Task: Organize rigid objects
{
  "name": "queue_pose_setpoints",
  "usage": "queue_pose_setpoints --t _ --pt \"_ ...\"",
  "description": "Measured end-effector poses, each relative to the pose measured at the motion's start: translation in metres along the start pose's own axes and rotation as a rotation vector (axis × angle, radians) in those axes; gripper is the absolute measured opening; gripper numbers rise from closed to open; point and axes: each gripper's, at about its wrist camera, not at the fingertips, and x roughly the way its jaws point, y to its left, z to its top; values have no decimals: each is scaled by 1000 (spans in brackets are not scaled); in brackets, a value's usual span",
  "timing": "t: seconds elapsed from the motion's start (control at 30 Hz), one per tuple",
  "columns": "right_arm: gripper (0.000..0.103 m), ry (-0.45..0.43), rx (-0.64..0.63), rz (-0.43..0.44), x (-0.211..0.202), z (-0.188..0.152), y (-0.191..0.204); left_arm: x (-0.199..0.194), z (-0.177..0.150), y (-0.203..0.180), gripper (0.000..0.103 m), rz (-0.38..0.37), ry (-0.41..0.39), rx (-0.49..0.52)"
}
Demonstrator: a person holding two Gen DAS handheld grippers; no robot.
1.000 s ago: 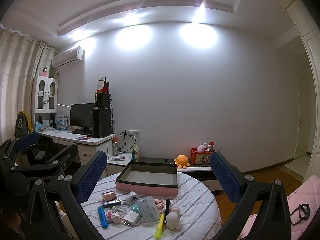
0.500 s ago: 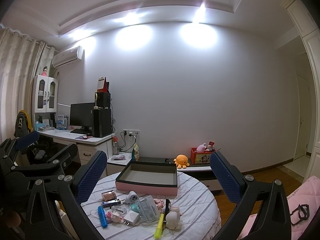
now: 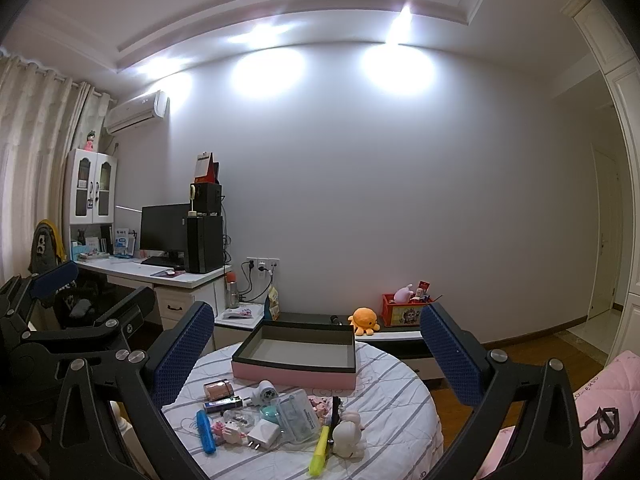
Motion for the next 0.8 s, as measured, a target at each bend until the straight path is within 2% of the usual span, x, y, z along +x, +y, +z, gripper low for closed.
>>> queue_pose_setpoints --t 0.8 --pt "103 20 -6 -1 4 0 1 -1 -3 2 103 -8 6 1"
